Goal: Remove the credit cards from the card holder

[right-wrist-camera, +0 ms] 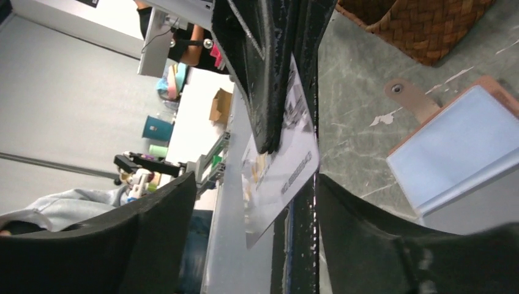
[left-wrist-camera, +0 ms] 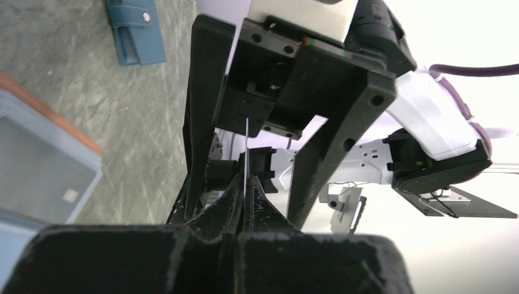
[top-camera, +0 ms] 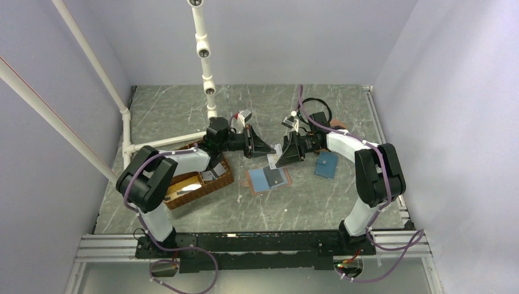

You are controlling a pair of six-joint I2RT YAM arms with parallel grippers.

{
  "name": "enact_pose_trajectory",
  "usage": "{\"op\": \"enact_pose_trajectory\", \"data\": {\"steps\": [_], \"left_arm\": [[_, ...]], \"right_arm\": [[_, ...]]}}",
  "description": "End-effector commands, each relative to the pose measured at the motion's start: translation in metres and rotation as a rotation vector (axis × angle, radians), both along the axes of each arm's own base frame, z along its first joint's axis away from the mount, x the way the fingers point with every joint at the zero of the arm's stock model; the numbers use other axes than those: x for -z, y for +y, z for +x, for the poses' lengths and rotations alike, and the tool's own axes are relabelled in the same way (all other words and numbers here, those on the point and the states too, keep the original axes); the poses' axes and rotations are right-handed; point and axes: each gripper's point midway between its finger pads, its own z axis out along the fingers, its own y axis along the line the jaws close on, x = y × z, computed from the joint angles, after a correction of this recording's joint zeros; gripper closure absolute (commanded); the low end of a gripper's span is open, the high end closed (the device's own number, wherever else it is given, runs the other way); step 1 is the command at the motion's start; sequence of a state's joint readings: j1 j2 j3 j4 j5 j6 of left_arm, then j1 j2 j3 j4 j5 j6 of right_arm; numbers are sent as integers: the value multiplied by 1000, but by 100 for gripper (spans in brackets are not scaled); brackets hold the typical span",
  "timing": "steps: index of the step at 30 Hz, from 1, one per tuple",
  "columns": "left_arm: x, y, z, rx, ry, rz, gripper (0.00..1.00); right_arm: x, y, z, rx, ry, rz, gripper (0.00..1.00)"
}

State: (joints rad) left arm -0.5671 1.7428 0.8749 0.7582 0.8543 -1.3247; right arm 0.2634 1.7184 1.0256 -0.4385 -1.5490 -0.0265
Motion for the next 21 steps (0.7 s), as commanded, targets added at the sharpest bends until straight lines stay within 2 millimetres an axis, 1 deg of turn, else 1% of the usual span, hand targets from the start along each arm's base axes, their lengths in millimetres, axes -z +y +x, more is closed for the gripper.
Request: {"op": "enact_pose_trajectory", "data": {"steps": [1, 3, 6, 11, 12, 14, 18, 21], "left_arm": [[-17, 21, -6, 4, -80, 19, 100], [-14, 35, -7, -13, -81, 55, 100], [-6, 60, -11, -43, -72, 132, 100], [1, 111, -19, -134, -80, 318, 100], [0, 122, -21, -161, -87, 353, 100], [2, 146, -19, -230, -85, 423, 100], [13, 196, -9, -393, -67, 562, 100], [16, 221, 4, -476, -69, 619, 100]], "right_arm": [[-6, 0, 4, 5, -128, 2, 18], [-1, -1, 4, 8, -178, -37, 8], [3, -5, 6, -1, -265, -85, 1], [11, -12, 7, 0, -310, -149, 0], [13, -12, 7, 1, -314, -156, 0], [17, -13, 7, 5, -316, -170, 0], [19, -14, 9, 6, -318, -184, 0], [19, -14, 9, 6, -319, -189, 0]]}}
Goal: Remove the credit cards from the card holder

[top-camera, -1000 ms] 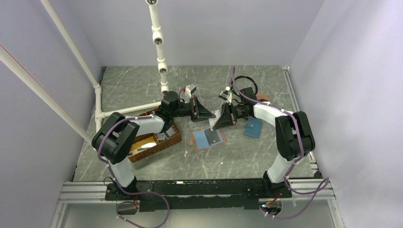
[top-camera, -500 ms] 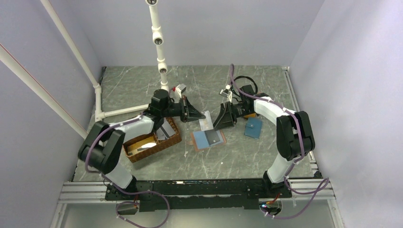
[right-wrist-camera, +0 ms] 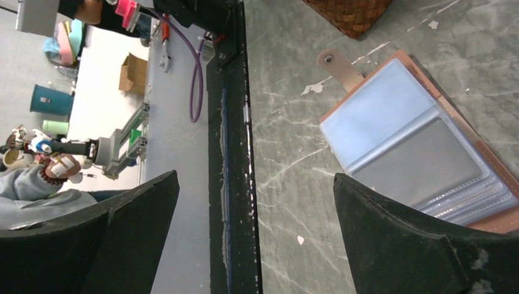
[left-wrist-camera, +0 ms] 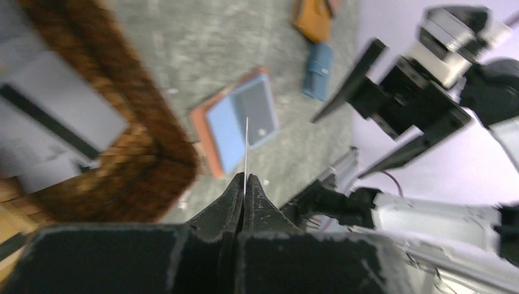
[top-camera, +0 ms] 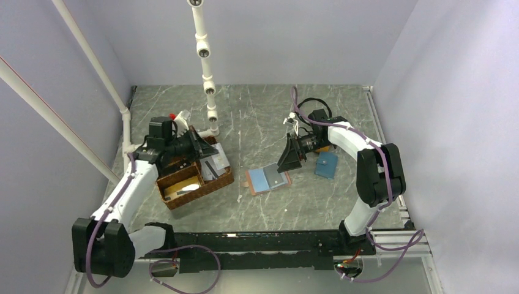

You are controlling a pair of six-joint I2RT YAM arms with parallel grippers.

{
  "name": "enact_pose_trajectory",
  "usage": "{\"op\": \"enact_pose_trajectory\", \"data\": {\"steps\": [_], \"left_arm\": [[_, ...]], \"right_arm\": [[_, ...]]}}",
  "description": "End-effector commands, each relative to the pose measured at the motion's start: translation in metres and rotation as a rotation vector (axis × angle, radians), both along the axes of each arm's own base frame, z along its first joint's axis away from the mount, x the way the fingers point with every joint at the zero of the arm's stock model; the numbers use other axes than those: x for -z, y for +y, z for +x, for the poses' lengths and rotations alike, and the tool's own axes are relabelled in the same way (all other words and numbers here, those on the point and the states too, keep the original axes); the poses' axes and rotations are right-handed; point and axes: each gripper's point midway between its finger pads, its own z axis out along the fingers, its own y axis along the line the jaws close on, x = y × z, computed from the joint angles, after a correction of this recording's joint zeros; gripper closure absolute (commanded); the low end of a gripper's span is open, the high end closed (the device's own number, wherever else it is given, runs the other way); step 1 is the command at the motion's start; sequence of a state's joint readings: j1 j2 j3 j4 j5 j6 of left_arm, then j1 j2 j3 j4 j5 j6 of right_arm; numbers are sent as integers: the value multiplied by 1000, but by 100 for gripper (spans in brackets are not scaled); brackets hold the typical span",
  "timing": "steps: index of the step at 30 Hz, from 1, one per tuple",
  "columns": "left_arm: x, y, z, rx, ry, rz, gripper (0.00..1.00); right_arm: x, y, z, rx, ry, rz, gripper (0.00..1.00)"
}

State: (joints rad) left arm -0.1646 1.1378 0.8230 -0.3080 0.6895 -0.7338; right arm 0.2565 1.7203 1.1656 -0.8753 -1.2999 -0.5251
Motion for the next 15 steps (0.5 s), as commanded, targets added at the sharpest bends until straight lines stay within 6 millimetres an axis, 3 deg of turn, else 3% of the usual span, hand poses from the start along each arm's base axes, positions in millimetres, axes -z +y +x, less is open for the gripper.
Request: {"op": "enact_pose_trajectory", "data": {"steps": [1, 5, 12, 15], "left_arm": [[16, 44, 11, -115, 16, 169, 100], [25, 58, 28, -144, 34, 193, 100], [44, 58, 48, -110, 78, 199, 100], [53, 58, 56, -113, 101, 204, 94]], "right_arm": [[-4, -2, 3, -7, -61, 3, 0], [-3, -2, 2, -4, -66, -7, 0], [-2, -4, 1, 4, -84, -23, 0], [-2, -5, 1, 8, -86, -29, 0]]}}
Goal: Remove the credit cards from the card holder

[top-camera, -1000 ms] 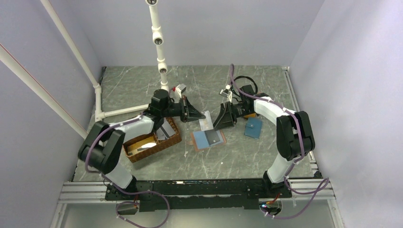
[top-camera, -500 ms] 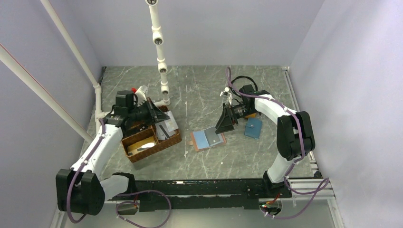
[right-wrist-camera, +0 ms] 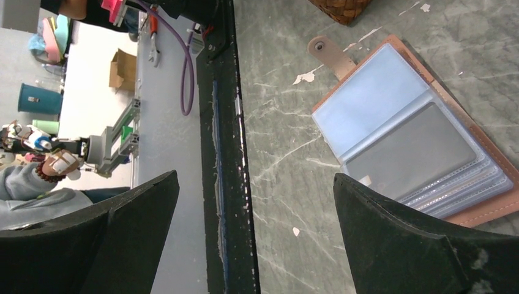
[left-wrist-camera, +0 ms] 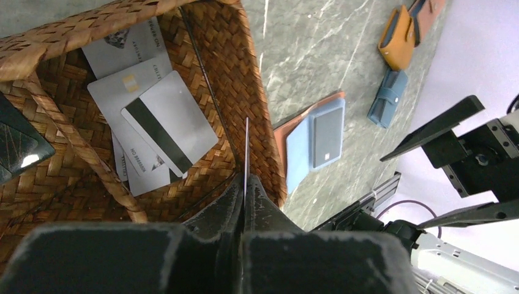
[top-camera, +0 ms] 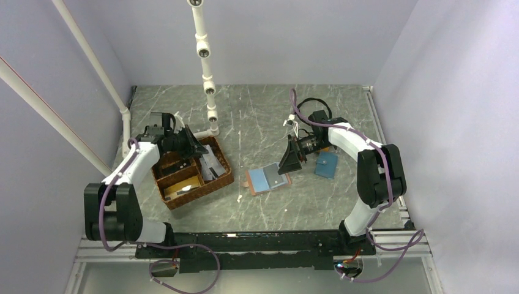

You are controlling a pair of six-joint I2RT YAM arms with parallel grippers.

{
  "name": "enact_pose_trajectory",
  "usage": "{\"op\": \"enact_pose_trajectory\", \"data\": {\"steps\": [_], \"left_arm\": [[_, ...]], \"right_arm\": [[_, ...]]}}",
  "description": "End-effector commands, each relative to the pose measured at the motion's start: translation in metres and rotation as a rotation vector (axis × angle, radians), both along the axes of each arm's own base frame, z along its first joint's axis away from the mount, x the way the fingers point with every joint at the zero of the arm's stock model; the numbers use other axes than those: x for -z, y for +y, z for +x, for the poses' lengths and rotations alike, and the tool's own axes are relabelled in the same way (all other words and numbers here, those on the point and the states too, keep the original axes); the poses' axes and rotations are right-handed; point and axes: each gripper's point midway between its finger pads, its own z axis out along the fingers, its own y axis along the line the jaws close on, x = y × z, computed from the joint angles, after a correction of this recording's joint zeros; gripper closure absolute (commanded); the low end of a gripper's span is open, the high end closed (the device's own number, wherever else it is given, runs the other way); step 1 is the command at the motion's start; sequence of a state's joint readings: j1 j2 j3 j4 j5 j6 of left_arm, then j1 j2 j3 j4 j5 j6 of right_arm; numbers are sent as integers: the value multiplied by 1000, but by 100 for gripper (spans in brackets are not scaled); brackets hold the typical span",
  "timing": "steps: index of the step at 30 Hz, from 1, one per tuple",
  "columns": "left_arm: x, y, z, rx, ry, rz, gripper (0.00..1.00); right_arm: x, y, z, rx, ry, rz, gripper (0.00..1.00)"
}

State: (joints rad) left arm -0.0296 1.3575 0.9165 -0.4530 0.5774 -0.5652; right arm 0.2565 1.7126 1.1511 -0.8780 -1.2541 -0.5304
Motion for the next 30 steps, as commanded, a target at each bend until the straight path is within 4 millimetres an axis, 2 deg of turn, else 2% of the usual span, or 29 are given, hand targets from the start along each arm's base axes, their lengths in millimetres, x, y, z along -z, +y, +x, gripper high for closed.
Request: {"op": "enact_pose_trajectory", "data": {"steps": [1, 5, 8, 11, 17, 18, 19, 21, 22, 25, 27, 30], "left_arm": [[-6, 2, 19, 13, -48, 17, 92], [5, 6, 23, -7, -6, 41, 75], [4, 15, 23, -32, 16, 100, 67], [-13, 26, 23, -68, -18, 162, 63], [-66, 40, 13, -129, -155, 223, 48], [-74, 41, 10, -143, -179, 222, 41], [-79, 43, 8, -162, -197, 219, 31], [-89, 45, 1, -204, -230, 205, 4], [-89, 48, -2, -242, -225, 200, 1], [-88, 52, -15, -323, -197, 169, 0], [-96, 40, -19, -259, -239, 110, 2], [-108, 20, -27, -157, -291, 20, 9]], "right_arm": [[-10, -1, 3, 3, -78, 16, 0], [-10, -2, 4, 2, -77, 15, 0], [-10, -2, 5, -1, -78, 11, 0], [-9, -3, 7, -3, -91, -4, 0], [-13, -7, 8, -13, -150, -33, 1], [-14, -7, 8, -17, -169, -36, 0], [-16, -8, 9, -20, -189, -38, 0], [-20, -8, 11, -25, -235, -39, 0], [-21, -9, 12, -27, -264, -40, 0], [-23, -10, 14, -54, -383, -26, 0], [-20, -11, 19, -59, -428, -41, 0], [-16, -9, 28, -34, -423, -94, 0]]}}
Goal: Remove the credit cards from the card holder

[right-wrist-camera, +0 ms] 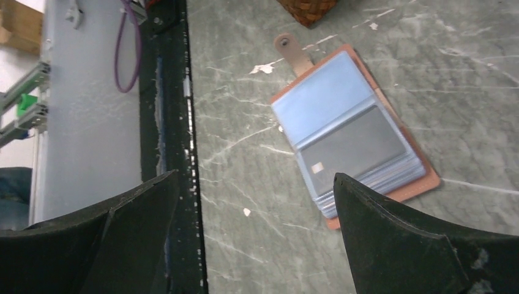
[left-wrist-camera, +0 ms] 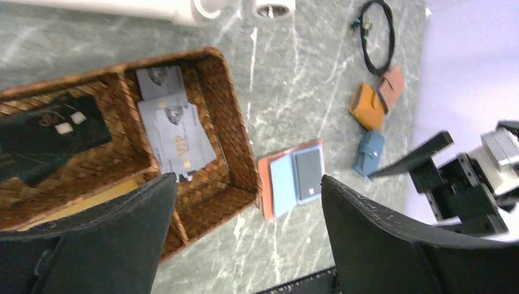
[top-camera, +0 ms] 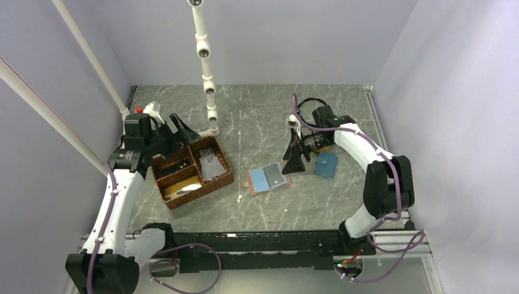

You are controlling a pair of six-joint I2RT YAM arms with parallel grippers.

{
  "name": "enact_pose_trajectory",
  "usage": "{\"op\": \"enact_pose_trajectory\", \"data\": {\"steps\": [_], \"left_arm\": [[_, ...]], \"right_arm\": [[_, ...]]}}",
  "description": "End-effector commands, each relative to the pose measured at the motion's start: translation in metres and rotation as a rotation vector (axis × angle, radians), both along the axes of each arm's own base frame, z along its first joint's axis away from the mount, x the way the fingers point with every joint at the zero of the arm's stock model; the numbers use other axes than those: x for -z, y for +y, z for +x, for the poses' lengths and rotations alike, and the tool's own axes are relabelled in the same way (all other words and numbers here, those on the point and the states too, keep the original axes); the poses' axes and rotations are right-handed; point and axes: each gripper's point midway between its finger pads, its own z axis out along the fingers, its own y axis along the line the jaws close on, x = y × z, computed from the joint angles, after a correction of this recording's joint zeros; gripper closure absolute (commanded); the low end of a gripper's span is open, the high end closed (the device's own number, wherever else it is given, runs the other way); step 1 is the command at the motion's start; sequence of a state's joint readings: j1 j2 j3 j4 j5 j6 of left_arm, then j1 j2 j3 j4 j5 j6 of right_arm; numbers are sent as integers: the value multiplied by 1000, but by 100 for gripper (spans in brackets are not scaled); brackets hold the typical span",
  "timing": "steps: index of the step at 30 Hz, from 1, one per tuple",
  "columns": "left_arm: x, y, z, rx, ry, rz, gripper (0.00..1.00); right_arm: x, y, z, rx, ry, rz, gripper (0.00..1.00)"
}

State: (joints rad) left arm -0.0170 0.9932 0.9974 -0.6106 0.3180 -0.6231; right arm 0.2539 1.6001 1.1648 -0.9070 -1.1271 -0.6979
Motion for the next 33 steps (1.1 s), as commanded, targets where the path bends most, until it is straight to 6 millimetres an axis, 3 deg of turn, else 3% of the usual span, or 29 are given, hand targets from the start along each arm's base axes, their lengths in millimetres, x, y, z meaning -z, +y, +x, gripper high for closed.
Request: {"op": "enact_pose_trajectory", "data": {"steps": [1, 5, 8, 12, 20, 24, 29, 33], "left_arm": [[-13, -25, -10, 123, -38, -119, 10], [-19, -47, -24, 211, -31, -218, 14], [-16, -69, -36, 268, -14, -259, 16], [6, -110, -51, 335, 49, -242, 19], [47, -188, -75, 458, 158, -154, 25], [74, -215, -78, 492, 222, -108, 46], [113, -228, -75, 467, 306, -43, 60], [137, -234, -63, 439, 327, -16, 64]], "right_arm": [[-5, 5, 23, 37, -104, -45, 1], [17, 9, 25, 172, 26, -131, 7], [37, 9, 12, 227, 152, -168, 28], [54, 3, 10, 306, 196, -208, 43], [71, -5, 28, 397, 239, -251, 48], [77, -5, 29, 406, 262, -250, 49], [84, -1, 26, 385, 315, -237, 55], [87, 0, 28, 385, 331, -246, 61]]}}
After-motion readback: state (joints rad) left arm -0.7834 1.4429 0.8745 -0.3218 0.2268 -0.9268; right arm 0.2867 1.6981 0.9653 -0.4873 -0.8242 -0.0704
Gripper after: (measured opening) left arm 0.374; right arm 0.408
